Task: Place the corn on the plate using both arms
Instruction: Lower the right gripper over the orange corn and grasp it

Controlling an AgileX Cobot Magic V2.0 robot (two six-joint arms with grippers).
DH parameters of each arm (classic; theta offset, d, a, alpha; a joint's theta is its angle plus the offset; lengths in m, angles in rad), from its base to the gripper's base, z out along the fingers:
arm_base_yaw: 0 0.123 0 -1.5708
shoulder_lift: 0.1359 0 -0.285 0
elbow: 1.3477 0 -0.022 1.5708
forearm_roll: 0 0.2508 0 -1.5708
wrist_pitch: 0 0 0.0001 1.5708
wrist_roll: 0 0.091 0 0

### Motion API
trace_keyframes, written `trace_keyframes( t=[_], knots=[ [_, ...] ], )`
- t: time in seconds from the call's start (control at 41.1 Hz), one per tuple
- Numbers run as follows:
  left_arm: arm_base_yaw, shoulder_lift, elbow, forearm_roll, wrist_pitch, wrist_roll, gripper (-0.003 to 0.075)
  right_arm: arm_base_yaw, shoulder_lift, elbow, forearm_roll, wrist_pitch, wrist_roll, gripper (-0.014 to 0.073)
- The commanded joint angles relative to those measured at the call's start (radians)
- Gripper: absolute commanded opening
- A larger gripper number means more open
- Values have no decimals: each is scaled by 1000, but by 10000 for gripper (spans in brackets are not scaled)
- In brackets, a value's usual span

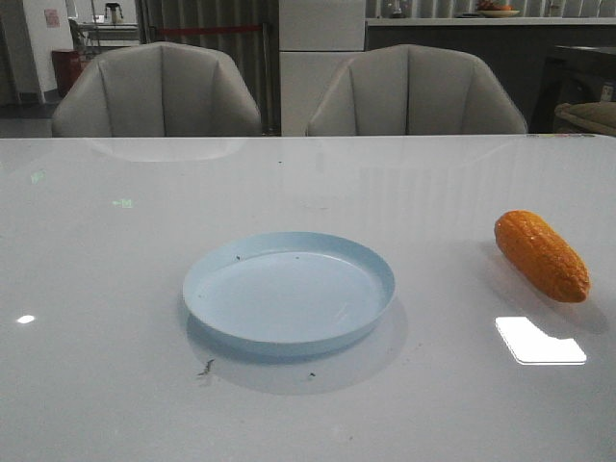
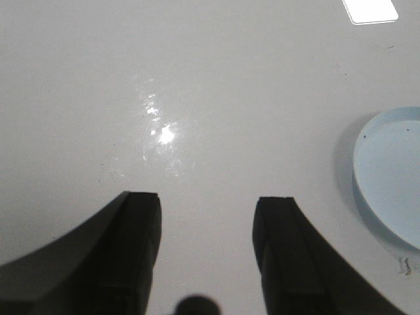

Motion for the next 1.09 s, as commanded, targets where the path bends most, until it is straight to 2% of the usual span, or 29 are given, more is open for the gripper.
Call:
trace_keyframes(
  t=[0.0, 0.292, 0.487, 0.706, 1.07],
  knots=[
    [2, -17, -27, -45, -110, -8, 393, 2, 70, -139, 7, 12, -1, 479],
    [2, -17, -27, -54, -127, -8, 381, 2, 416, -510, 13, 210, -1, 479],
    [2, -17, -27, -54, -127, -8, 381, 2, 603, -670, 14, 293, -9, 479],
    [2, -17, -27, -54, -129, -8, 381, 2, 726, -722, 55, 352, -10, 479],
    [2, -17, -27, -54, -133, -8, 381, 21, 806, -721, 63, 359, -11, 479]
  ],
)
